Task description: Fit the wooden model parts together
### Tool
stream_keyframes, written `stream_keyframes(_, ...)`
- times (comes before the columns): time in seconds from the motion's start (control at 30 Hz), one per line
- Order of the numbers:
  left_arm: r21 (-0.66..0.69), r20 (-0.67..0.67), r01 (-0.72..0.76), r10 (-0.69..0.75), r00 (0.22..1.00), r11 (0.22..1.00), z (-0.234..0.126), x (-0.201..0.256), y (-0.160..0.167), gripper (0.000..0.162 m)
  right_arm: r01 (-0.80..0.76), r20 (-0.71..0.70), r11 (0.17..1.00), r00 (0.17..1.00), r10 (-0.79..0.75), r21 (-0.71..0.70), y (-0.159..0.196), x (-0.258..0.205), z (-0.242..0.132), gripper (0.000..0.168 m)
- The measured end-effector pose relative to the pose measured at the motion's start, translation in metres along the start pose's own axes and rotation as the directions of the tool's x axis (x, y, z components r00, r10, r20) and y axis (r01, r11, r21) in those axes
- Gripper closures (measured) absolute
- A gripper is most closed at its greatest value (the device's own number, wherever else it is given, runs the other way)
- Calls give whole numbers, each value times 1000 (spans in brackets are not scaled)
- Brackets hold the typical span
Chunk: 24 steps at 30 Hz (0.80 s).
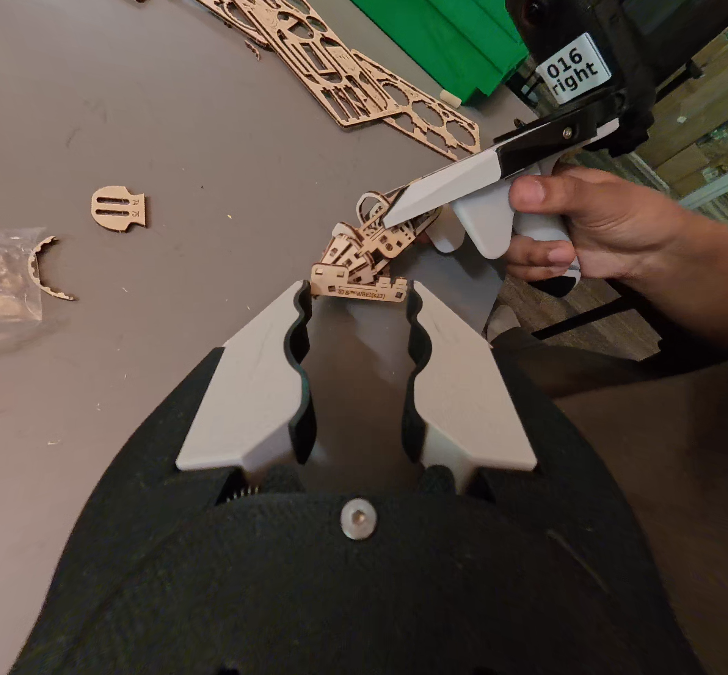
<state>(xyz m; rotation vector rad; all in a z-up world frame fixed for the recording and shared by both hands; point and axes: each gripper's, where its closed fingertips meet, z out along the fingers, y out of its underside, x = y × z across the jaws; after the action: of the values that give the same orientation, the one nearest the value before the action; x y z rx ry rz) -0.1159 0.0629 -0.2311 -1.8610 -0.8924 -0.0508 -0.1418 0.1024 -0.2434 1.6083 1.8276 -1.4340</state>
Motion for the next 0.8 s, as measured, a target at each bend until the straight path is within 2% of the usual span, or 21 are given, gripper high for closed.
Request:
stream_keyframes(0.03, 2, 1, -1, 1, 1000, 1000, 0, 0, 0, 115, 13, 0, 1000, 1000, -13, -10, 0, 0, -1, 119)
stream_keyframes(0.2, 30, 6, 3, -3, 1000, 1000, -2, -1, -5, 115, 20, 18, 999, 1000, -19, -39, 0, 2, -3, 114)
stream_keyframes(0.5, 57, -7, 31, -30, 1000, 998, -2, -1, -11, 114, -112, 137, 993, 984, 114, -26, -8, 1, -13, 106)
stream_keyframes(0.7, 98, -14, 59, -58, 998, 993, -5, -2, -20, 114, -117, 134, 990, 985, 106, 80, -35, 9, -41, 100)
stream_keyframes(0.8, 109, -24, 77, -74, 997, 991, -5, 0, -23, 115, -46, 123, 985, 992, 26, 164, -50, 3, -55, 102)
